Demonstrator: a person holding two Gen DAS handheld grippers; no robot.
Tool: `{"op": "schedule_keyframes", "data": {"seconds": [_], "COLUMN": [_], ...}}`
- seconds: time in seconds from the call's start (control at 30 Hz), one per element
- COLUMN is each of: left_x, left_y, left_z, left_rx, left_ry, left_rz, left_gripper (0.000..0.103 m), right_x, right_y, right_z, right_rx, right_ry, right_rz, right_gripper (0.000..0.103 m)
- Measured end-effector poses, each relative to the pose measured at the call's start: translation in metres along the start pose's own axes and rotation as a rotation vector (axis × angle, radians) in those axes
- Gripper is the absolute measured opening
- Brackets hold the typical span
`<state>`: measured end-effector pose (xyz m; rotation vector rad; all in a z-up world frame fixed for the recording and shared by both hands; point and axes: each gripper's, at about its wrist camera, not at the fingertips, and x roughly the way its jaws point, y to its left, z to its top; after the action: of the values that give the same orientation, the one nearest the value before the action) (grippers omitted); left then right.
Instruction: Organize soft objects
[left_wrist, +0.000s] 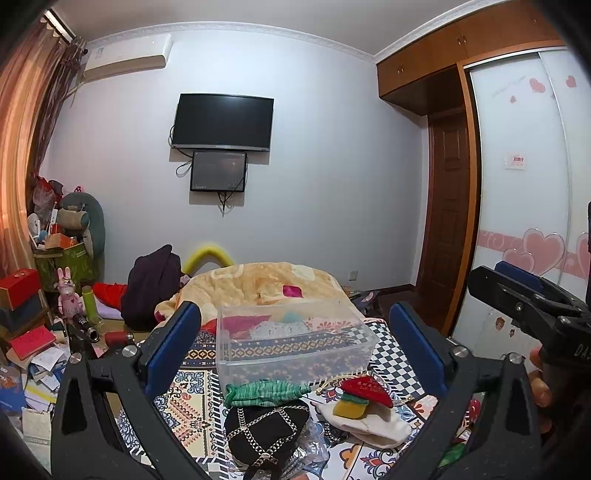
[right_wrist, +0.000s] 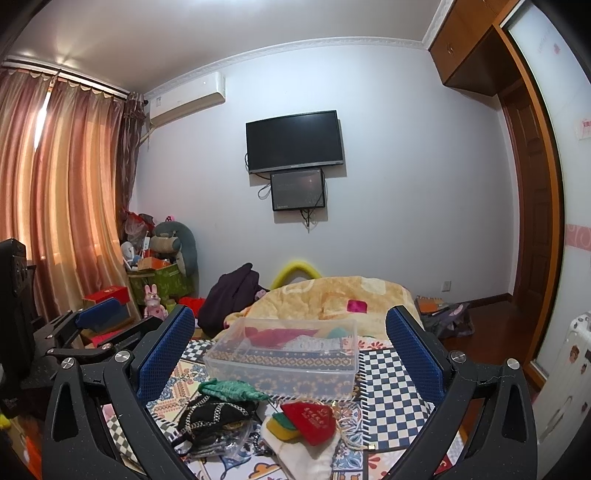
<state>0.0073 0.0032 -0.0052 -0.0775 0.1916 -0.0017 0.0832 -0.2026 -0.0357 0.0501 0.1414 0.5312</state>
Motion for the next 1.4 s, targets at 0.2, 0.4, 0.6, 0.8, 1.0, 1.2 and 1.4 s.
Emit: {"op": "schedule_keyframes", "data": {"seconds": [0.2,0.4,0.6,0.8,1.0,1.2,1.4], "left_x": [0.023,0.067,0.101,0.125,0.146,0.157,0.151], "left_y": [0.013,0.033,0.05,0.054,0.057,0.056,0.056], "left_z": [-0.011,-0.035,-0.066,-0.087,-0.102,-0.114,-0.114], "left_rx": [-0.016,-0.053,-0.061,-0.096,-0.15,-0.169,-0.192], "left_ry": [0.039,0.14,0.276,0.385,0.471,0.502,0.478], "left_rz": [0.011,0.039,0.062,0.062,-0.005,-0.008,-0.024], "left_gripper": [0.103,0.103,0.103,0.102,0.087,0.084,0.063], "right_x": [0.016,0.046,0.074,0.093,0.112,0.119,0.118], "right_y": [-0.013,-0.031,-0.039,-0.048,-0.052,-0.056,-0.059], "right_z": [-0.01,-0.033,-0.059,-0.08,-0.099,-0.109,-0.108], "right_rx": [0.011,0.04,0.048,0.094,0.133,0.171,0.183], "right_ry": [0.059,0.175,0.297,0.41,0.518,0.576,0.584], "right_rz": [-0.018,-0.025,-0.014,0.042,0.091,0.142,0.153], "right_gripper": [0.103,0.103,0.102,0.085,0.068,0.054,0.024]}}
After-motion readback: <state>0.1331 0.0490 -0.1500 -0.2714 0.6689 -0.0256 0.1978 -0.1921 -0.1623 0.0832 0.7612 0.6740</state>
